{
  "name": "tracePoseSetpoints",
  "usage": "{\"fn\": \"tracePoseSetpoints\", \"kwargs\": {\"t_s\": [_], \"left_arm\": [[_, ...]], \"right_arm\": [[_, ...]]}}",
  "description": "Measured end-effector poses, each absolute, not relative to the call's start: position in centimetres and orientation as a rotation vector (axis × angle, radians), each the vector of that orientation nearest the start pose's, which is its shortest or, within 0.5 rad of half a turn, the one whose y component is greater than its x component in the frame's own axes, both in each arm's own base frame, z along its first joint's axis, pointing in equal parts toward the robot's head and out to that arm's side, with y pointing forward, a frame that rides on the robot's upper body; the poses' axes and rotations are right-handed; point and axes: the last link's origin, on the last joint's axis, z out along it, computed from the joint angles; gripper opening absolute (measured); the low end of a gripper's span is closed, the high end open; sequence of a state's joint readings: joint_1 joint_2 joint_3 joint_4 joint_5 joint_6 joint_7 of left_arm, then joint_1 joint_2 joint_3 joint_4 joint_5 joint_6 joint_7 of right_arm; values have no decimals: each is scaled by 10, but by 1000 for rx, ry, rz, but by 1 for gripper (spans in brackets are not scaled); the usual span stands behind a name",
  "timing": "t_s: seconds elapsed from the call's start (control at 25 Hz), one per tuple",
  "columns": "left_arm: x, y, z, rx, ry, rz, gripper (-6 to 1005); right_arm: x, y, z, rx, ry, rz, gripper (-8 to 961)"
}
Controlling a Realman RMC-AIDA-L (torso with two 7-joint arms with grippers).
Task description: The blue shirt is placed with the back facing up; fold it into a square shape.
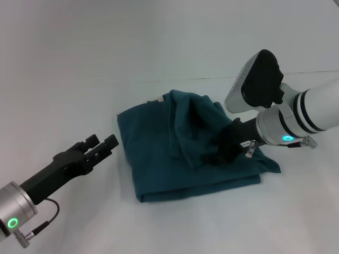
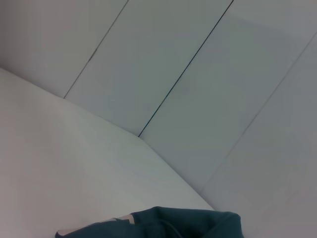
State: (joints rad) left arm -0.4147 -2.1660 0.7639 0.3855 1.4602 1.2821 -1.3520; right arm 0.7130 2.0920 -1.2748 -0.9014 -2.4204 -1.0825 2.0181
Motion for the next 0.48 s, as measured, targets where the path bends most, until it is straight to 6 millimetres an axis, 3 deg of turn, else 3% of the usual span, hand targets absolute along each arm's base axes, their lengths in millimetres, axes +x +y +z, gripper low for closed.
{"fn": "tracePoseSetpoints", "kwargs": {"t_s": [0.08, 0.28, 0.48], "left_arm": [[-287, 317, -44, -2115, -1141, -1111, 753], [-287, 318, -44, -2112, -1142, -1104, 752], [-288, 319, -44, -2112, -1141, -1102, 752]], "right_arm": [[202, 408, -39, -2661, 493, -241, 615], [203, 409, -40, -2658, 487, -262, 389], [202, 408, -41, -2659, 486, -263, 280]]}}
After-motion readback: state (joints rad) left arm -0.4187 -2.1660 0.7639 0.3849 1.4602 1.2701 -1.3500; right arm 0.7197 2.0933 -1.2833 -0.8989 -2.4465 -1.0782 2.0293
